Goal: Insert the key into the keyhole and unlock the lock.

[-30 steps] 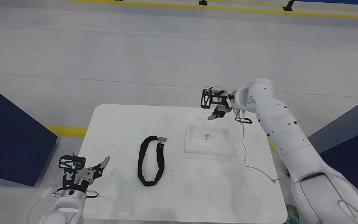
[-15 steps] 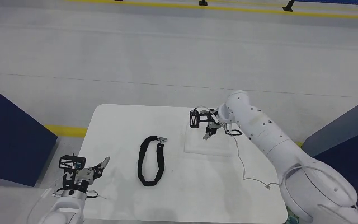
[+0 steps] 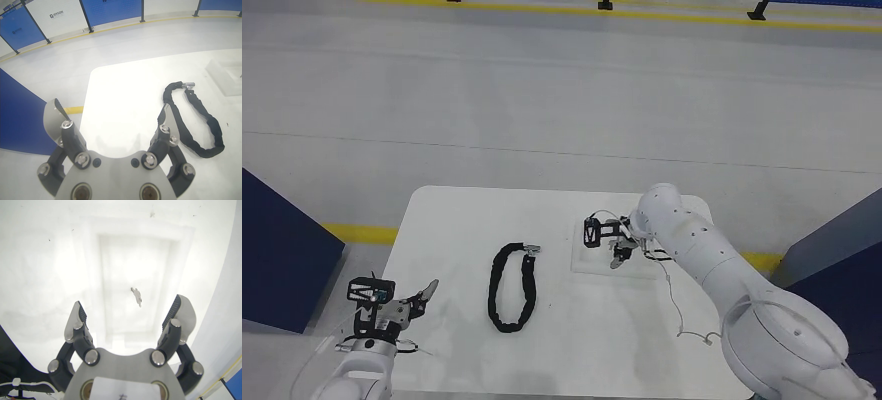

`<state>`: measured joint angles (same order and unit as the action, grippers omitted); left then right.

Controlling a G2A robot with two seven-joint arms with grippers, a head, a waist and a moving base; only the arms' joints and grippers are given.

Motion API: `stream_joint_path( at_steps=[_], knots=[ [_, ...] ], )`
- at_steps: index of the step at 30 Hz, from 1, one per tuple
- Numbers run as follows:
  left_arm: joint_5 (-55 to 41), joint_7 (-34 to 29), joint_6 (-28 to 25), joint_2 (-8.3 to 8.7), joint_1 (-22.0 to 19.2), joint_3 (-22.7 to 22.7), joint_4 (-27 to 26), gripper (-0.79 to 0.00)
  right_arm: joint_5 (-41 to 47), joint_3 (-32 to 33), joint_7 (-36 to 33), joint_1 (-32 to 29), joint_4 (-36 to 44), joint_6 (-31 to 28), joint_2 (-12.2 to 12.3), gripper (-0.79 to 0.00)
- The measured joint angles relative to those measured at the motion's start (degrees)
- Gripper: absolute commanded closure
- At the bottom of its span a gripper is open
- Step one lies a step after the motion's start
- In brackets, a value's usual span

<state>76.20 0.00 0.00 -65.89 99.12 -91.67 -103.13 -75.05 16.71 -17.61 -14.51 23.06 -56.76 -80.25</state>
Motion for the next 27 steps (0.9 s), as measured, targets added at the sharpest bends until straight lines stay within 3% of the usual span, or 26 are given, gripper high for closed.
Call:
stream_joint_path(
  at_steps=[3, 7, 9, 27],
  knots=[
    [0.0, 0.0, 0.0, 0.0, 0.0, 0.0, 0.0, -0.785, -0.5, -0.2, 0.7, -0.2, -1.5, 1.1, -1.0, -0.72],
    [0.0, 0.0, 0.0, 0.0, 0.0, 0.0, 0.0, -0.785, -0.9, -0.2, 1.8, -0.3, -3.3, 2.4, -2.1, -0.468],
    [0.0, 0.0, 0.0, 0.0, 0.0, 0.0, 0.0, -0.785, -1.2, -0.3, 2.2, -0.4, -4.2, 3.1, -2.6, -0.388],
    [0.0, 0.0, 0.0, 0.0, 0.0, 0.0, 0.0, -0.785, -0.6, 1.0, 3.4, 0.0, -10.5, 6.1, -5.1, -0.32]
  ],
)
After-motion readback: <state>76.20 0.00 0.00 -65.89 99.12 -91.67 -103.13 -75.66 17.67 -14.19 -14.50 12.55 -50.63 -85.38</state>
